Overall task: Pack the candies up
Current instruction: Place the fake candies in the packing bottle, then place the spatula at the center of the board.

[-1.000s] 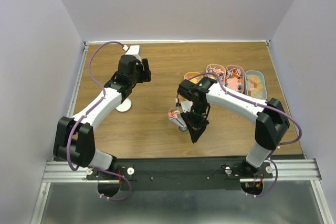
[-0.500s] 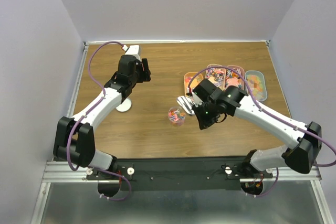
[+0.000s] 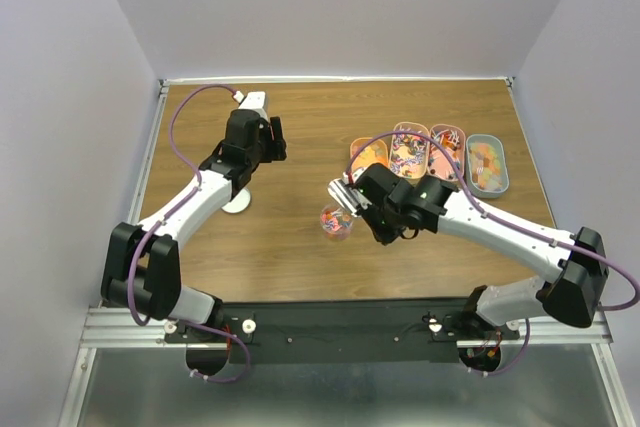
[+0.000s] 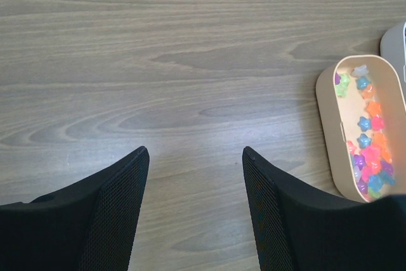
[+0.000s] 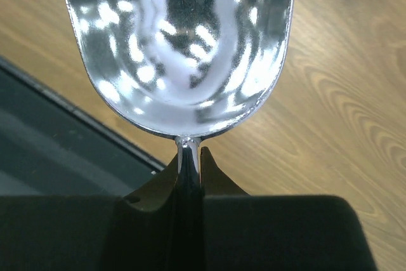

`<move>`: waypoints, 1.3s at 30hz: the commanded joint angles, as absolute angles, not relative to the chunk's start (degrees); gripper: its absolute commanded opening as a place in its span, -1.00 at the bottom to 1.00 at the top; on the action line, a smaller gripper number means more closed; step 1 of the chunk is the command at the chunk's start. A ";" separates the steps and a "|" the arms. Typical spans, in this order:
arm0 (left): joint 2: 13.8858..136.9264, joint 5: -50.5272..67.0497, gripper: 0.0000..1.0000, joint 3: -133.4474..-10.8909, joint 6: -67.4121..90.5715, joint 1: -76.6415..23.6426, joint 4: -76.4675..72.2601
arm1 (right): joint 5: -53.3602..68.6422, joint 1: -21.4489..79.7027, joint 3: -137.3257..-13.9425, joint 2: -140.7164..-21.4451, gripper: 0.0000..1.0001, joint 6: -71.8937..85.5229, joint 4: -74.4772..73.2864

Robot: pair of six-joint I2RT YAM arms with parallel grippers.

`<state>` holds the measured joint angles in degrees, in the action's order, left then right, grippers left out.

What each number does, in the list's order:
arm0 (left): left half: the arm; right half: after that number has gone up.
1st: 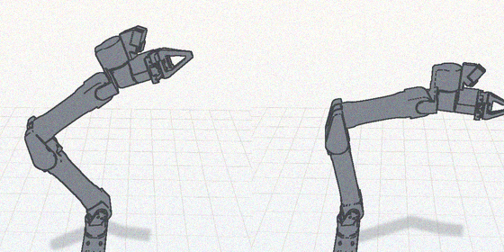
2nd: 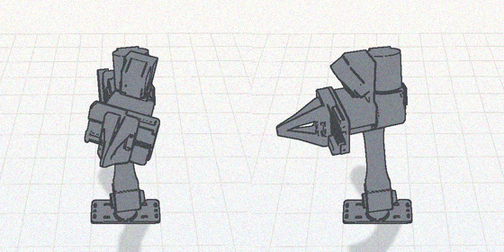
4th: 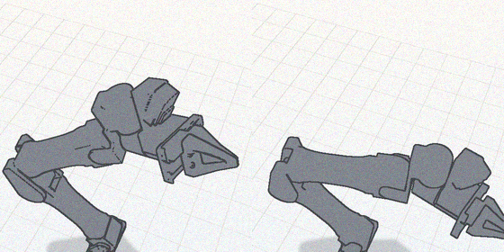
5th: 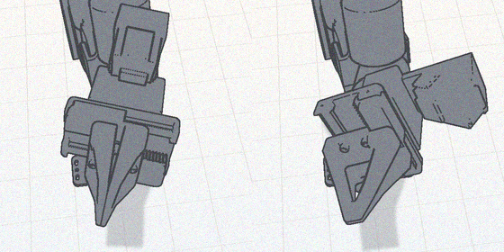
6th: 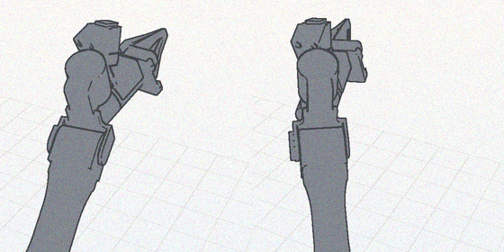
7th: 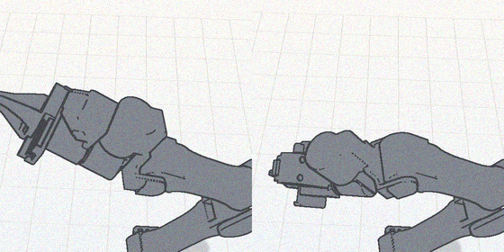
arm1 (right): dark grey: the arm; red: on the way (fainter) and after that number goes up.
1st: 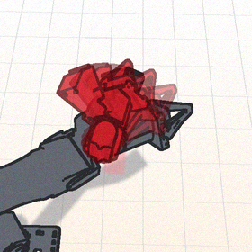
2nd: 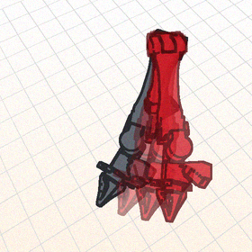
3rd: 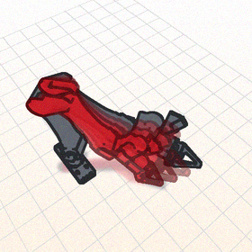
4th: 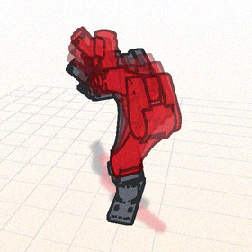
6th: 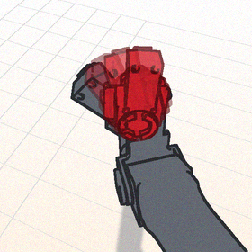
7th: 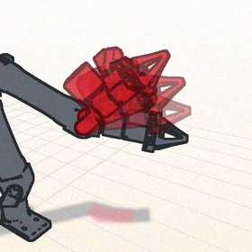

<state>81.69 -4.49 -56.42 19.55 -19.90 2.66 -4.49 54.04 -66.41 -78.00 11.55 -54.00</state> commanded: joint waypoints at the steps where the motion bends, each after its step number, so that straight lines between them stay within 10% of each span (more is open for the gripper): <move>1: 78.67 -5.89 0.37 -55.02 20.48 -20.04 2.55 | -16.41 54.67 -63.11 -78.58 -0.99 14.66 -49.93; 33: 73.92 -6.94 0.40 -51.07 24.52 -20.04 8.25 | -15.65 47.03 -37.44 -72.86 -0.99 50.63 -48.96; 39: 71.37 -8.96 0.40 -49.31 27.68 -20.04 11.33 | -14.86 45.09 -37.44 -75.41 -0.43 48.52 -47.82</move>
